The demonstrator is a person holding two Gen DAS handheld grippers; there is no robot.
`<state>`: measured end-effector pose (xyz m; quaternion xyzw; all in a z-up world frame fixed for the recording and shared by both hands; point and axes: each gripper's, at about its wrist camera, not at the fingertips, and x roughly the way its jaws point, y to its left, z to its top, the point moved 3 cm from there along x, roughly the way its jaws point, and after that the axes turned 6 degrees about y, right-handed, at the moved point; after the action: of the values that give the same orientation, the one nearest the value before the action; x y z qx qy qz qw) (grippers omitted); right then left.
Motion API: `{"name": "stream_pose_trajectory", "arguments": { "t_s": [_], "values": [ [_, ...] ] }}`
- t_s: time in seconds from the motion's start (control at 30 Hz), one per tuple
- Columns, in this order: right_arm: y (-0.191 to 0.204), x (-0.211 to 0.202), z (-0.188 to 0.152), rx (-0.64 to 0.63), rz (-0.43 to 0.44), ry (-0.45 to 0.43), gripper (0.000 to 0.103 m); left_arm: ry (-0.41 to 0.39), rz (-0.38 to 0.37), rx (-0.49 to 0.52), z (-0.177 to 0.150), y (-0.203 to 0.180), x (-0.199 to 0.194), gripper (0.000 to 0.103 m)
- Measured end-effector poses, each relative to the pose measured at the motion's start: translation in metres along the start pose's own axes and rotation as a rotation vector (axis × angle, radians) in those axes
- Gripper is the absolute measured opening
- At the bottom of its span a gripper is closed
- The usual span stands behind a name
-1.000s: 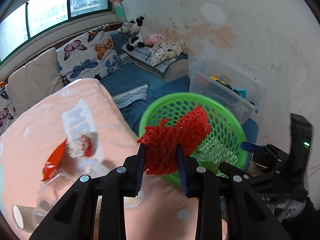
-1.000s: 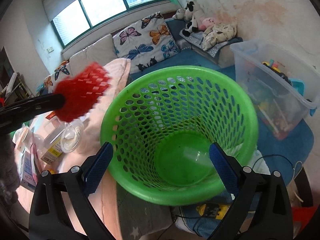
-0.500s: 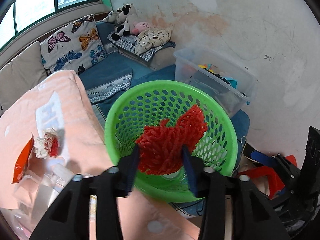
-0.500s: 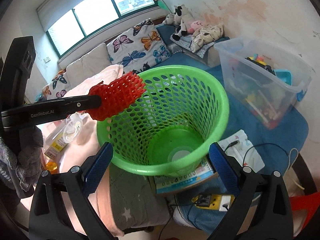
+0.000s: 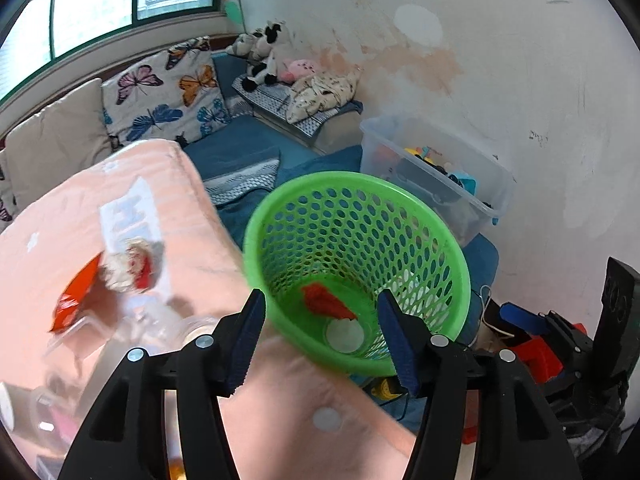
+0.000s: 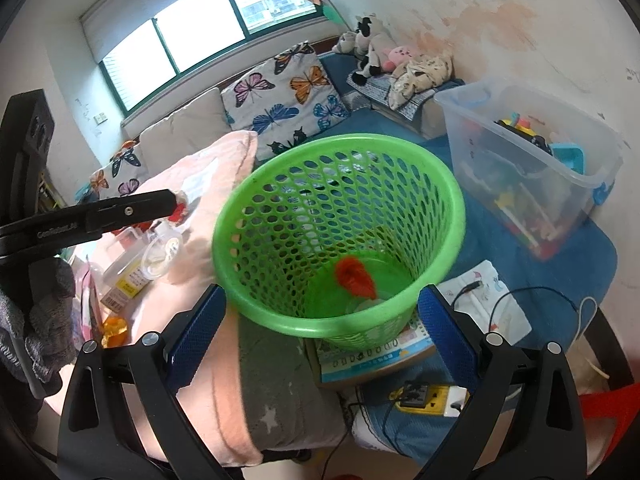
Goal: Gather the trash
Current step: 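Open the left tool to drop the scrubber into the basket, then move the left tool back to the white milk carton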
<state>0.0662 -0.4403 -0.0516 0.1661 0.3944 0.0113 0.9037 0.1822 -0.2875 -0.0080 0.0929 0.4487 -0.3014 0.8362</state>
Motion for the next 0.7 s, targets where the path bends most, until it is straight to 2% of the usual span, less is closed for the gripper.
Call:
{"name": "stream_pose_trajectory", "arguments": {
  "t_s": [0.13,0.23,0.47,0.7],
  "values": [
    [0.017,-0.001,-0.001,-0.031,0.020,0.005,0.096,-0.020,0.023,-0.029,-0.013,0.014,-0.021,0.058],
    [0.033,0.000,-0.003,-0.058,0.045,0.011,0.096,-0.041,0.041,-0.060,-0.028,0.028,-0.039,0.065],
    [0.076,0.010,-0.004,-0.133,0.102,0.035,0.096,-0.076,0.093,-0.154,-0.062,0.067,-0.074,0.068],
    [0.110,0.025,-0.005,-0.198,0.133,0.062,0.096,-0.117,0.203,-0.237,-0.100,0.107,-0.109,0.073]
  ]
}}
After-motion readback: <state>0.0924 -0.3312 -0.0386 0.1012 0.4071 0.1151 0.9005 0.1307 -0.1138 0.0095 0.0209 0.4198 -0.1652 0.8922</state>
